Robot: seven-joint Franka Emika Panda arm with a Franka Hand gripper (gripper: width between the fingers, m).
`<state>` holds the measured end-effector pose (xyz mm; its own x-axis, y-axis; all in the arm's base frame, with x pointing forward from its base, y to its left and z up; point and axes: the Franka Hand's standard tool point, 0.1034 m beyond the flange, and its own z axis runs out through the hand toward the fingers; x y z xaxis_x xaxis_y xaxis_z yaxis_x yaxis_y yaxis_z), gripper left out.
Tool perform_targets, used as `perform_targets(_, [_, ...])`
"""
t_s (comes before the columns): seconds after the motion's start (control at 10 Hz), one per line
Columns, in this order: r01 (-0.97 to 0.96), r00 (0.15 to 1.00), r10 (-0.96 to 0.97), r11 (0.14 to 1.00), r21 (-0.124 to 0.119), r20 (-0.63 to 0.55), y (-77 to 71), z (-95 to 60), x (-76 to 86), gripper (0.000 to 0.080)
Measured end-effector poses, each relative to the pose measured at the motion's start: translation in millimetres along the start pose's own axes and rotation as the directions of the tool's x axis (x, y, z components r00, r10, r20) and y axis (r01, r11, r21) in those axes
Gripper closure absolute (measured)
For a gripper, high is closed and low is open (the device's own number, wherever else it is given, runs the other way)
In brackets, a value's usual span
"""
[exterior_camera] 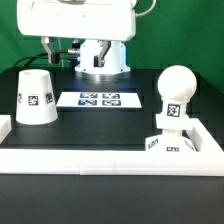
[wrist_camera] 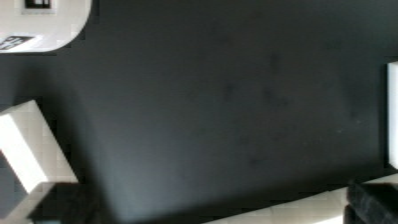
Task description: Assemble lamp
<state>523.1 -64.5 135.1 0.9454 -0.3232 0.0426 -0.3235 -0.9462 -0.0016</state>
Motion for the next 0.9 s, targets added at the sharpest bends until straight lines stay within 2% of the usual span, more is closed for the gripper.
perform_targets(0.6, [0.006, 1.000, -0.006, 1.000, -0.001, 0.004, -0.8, 1.8, -1.5, 0.0101])
perform_targets(0.9, [-0.002, 1.000, 0.002, 1.000, -0.001, 0.019, 23.7, 5.2, -26.6, 0.0101])
